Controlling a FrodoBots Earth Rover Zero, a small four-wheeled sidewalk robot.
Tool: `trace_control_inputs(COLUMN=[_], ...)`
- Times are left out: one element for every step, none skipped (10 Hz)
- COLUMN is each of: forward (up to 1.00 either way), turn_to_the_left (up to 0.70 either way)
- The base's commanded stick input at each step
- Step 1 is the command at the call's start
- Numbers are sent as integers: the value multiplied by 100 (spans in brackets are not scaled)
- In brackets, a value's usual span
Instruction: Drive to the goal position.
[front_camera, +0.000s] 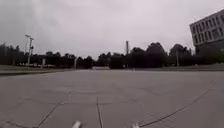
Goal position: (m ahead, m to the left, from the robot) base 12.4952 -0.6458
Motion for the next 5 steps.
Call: trace_control_inputs(forward=[70,70,70,70,70], turn_to_the_left=[0,0,0,0,0])
